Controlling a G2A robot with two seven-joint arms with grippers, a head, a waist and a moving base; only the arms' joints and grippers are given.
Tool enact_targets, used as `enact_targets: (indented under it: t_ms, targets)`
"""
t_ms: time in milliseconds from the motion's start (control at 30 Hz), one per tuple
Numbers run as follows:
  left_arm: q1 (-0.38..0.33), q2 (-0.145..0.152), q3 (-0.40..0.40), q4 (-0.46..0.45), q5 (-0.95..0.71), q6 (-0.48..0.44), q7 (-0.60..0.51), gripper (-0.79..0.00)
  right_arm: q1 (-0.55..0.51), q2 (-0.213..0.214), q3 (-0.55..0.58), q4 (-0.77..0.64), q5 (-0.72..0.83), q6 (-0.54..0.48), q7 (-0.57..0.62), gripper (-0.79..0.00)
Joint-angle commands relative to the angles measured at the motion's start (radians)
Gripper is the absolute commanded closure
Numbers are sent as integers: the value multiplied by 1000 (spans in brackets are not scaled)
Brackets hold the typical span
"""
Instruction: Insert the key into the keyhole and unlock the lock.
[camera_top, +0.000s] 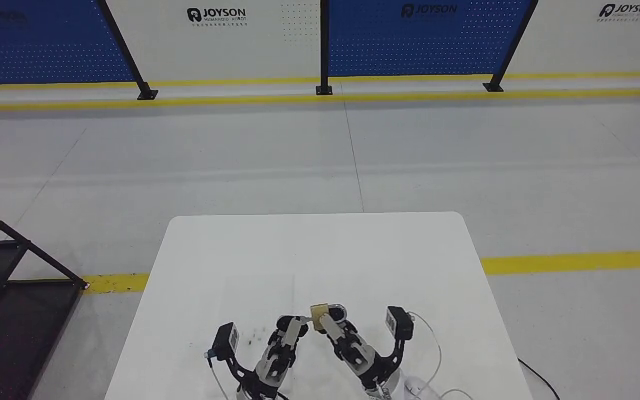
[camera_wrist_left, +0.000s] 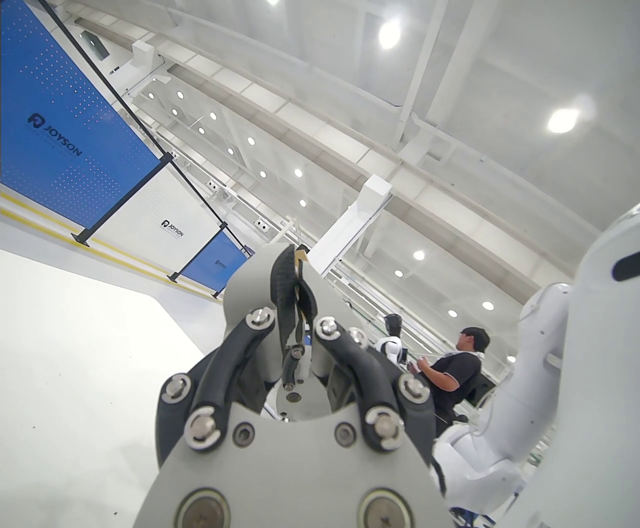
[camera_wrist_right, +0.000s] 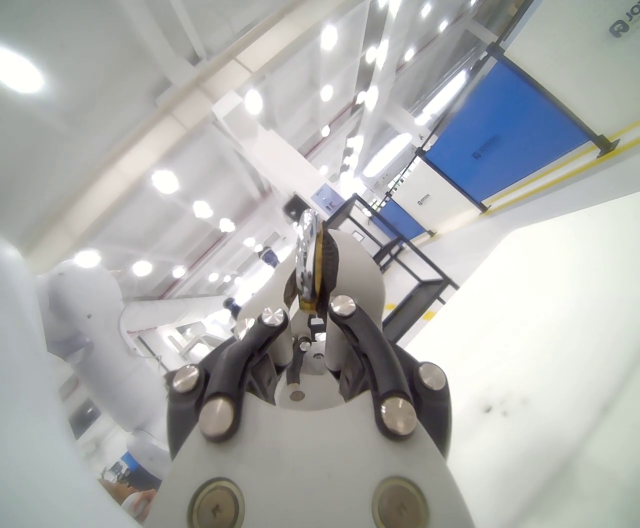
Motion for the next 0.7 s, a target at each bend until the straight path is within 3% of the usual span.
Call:
enact_targets:
  t_ms: [0,333,667]
  targets:
    - [-1,0,-1,1,12,0,3,0,0,0,1,-1,-5,7,7,0]
    - [3,1,-18,6,105,6,48,0,-3,-2,2,-6,-13,30,23,0]
    - [-5,0,-26,25,347,150,214,0,-11,-2,10,-11,-17,24,23,0]
